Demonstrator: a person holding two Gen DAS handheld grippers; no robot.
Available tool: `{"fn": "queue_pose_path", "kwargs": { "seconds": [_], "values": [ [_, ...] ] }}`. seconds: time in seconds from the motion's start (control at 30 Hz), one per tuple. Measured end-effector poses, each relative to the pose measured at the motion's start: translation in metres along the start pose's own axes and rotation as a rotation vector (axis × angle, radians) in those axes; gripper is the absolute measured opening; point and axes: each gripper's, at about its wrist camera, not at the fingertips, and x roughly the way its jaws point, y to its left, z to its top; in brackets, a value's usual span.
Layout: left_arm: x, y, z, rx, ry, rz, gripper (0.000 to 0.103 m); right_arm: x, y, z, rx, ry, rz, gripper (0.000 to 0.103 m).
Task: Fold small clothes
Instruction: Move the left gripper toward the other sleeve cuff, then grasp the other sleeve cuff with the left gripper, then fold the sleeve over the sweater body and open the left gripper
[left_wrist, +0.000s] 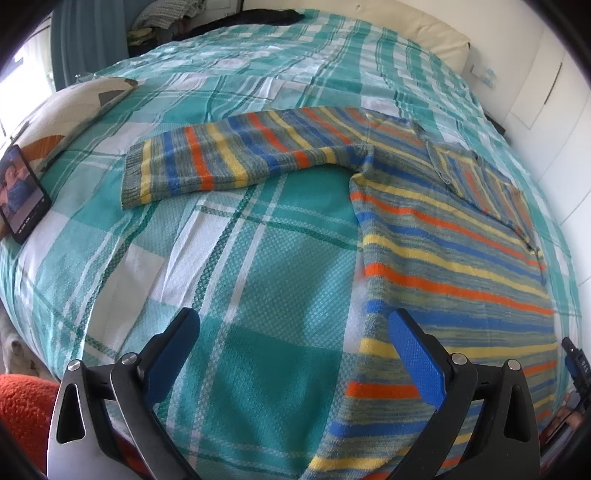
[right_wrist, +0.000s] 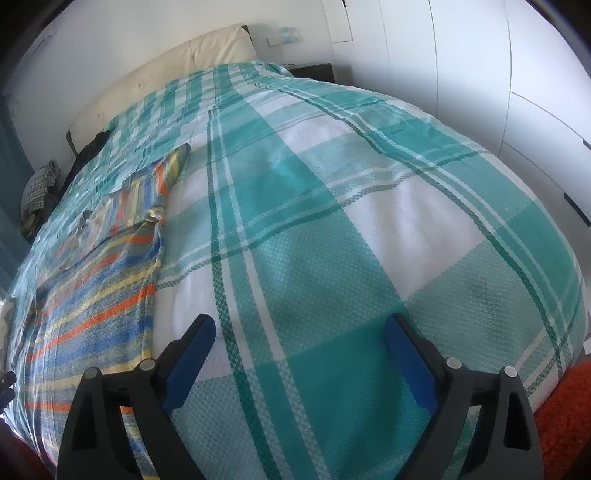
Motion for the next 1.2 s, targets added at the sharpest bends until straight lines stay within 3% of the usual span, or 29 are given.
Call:
{"fn": "queue_pose_path", "kwargs": {
  "seconds": [0.23, 0.43, 0.53, 0.6, 0.7, 0.8, 0.83, 0.87, 0.9, 0.93, 1.07, 1.2],
  "values": [
    [0.003, 0.007, 0.004, -0.034, 0.011, -0.024, 0.102, 0.002, 0.001, -0.001, -0.005, 0.002, -0.001, 0.095],
    [0.001, 0.064, 0.027, -0.259, 0.014, -0.089, 0.102, 0.002, 0.000, 0.000, 0.006, 0.005, 0.002, 0.095],
    [0.002, 0.109, 0.049, -0.414, -0.023, -0.059, 0.102, 0.002, -0.001, 0.001, 0.007, 0.006, 0.010, 0.095],
    [0.012, 0.132, 0.064, -0.457, -0.025, -0.017, 0.102, 0.002, -0.001, 0.000, 0.003, 0.007, 0.010, 0.095],
    [0.044, 0.154, 0.081, -0.460, 0.051, 0.042, 0.101, 0.001, 0.000, 0.000, 0.003, 0.007, 0.009, 0.095],
    [0.058, 0.153, 0.091, -0.407, 0.057, 0.070, 0.099, 0.001, 0.000, 0.000, 0.000, 0.008, 0.004, 0.095],
    [0.059, 0.150, 0.093, -0.389, 0.047, 0.077, 0.080, 0.001, 0.001, 0.000, 0.000, 0.009, 0.003, 0.095],
    [0.060, 0.146, 0.097, -0.363, 0.046, 0.080, 0.036, 0.002, 0.001, 0.000, -0.001, 0.008, 0.001, 0.095],
    [0.062, 0.141, 0.101, -0.340, 0.061, 0.071, 0.016, 0.002, 0.001, -0.001, -0.002, 0.008, -0.002, 0.095],
    [0.061, 0.139, 0.107, -0.326, 0.077, 0.052, 0.005, 0.002, 0.001, -0.001, -0.003, 0.009, -0.003, 0.096],
    [0.026, 0.101, 0.139, -0.210, -0.003, 0.035, 0.005, 0.003, 0.002, -0.001, -0.004, 0.009, -0.001, 0.098],
    [-0.018, 0.006, 0.177, -0.002, -0.107, -0.070, 0.005, 0.003, 0.003, 0.000, 0.003, 0.009, 0.005, 0.099]
  ]
}}
